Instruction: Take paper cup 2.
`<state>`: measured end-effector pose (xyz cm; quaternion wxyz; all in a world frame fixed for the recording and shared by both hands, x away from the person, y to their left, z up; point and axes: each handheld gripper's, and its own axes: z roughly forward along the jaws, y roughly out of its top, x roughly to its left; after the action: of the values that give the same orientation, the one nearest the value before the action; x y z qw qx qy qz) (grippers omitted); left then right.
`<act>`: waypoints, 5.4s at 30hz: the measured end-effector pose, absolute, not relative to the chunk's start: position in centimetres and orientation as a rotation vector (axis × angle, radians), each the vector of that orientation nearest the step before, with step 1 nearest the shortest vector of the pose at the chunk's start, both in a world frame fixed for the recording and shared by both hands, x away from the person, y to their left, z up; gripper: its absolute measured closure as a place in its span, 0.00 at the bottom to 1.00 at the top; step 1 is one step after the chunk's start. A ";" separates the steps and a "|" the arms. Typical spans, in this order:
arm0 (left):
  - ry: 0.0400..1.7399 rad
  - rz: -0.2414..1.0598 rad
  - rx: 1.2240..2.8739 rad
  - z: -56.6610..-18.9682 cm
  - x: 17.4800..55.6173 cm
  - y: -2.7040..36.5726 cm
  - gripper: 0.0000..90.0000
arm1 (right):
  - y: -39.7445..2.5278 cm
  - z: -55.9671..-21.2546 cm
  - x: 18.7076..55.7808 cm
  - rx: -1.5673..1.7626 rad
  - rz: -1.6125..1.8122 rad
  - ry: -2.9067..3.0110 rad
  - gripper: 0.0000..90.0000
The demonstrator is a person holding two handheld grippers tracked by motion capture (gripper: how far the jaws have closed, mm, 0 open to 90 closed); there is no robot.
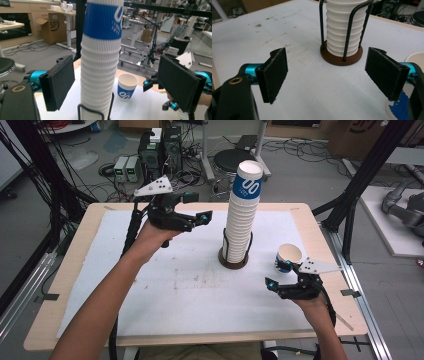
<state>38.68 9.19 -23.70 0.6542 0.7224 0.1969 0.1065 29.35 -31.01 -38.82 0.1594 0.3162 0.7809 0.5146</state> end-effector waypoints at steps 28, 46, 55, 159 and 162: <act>0.472 0.296 1.723 -21.2 44.2 0.8 0.16 | -31.3 -38.9 29.5 0.914 1.500 2.236 0.21; 0.492 0.311 1.738 -20.4 44.7 -1.1 0.25 | -31.7 -38.9 29.5 0.919 1.511 2.224 0.21; 0.484 0.313 1.763 -20.0 44.8 -1.2 0.26 | -31.7 -38.9 29.5 0.925 1.511 2.228 0.21; 0.531 0.362 1.570 -19.9 41.8 15.5 0.31 | -30.6 -39.6 29.8 0.923 1.503 2.274 0.21; 0.497 0.354 1.592 -21.1 41.3 16.0 0.31 | -30.5 -39.6 29.8 0.921 1.503 2.279 0.21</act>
<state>41.33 16.04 -21.14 0.6581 0.7030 0.2196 0.1562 29.80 -30.45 -39.62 0.1296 0.3170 0.7843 0.5173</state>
